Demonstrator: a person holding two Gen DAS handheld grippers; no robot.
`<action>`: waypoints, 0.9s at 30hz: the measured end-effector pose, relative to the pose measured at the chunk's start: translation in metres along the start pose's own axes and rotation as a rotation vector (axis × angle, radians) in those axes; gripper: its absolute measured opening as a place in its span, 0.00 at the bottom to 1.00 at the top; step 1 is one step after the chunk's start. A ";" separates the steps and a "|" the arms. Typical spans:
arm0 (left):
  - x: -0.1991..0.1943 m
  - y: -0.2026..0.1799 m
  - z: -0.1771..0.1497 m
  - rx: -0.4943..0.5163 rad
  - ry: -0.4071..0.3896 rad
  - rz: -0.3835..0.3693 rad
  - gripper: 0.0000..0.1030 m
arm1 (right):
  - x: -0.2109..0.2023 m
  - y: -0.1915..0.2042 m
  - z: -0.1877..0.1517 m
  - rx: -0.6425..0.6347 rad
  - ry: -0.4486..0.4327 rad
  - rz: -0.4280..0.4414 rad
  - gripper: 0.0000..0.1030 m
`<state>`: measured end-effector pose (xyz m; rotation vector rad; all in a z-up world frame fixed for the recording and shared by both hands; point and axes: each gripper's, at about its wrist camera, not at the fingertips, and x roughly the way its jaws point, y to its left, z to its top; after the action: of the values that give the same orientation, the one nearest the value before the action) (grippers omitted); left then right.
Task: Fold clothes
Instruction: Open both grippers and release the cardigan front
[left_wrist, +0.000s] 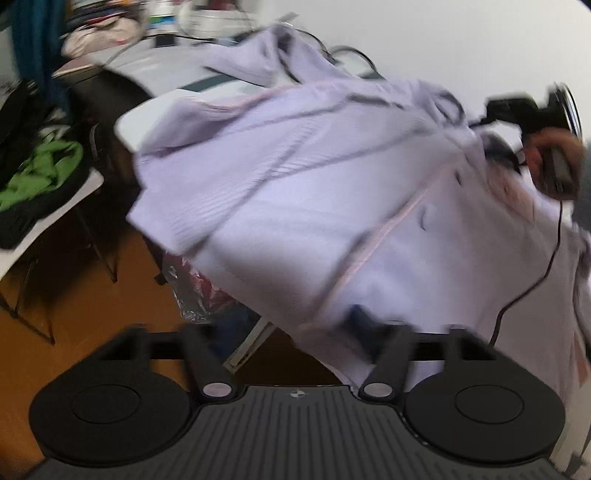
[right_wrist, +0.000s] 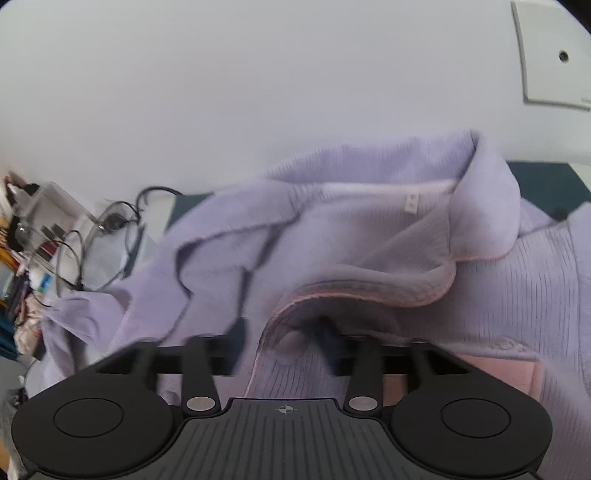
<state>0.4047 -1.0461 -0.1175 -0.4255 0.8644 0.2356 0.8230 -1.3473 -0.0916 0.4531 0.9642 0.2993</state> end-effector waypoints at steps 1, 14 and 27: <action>-0.003 0.005 -0.003 -0.028 0.004 -0.018 0.70 | -0.006 -0.001 -0.004 0.006 -0.011 0.016 0.60; -0.040 0.037 -0.035 -0.175 -0.040 -0.091 0.75 | -0.175 -0.095 -0.053 0.161 -0.113 0.094 0.69; -0.028 -0.018 -0.005 0.146 -0.171 0.043 0.76 | -0.276 -0.189 -0.177 0.321 -0.091 0.044 0.69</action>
<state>0.3905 -1.0652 -0.0941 -0.2464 0.7181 0.2432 0.5335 -1.5901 -0.0739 0.7757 0.9165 0.1607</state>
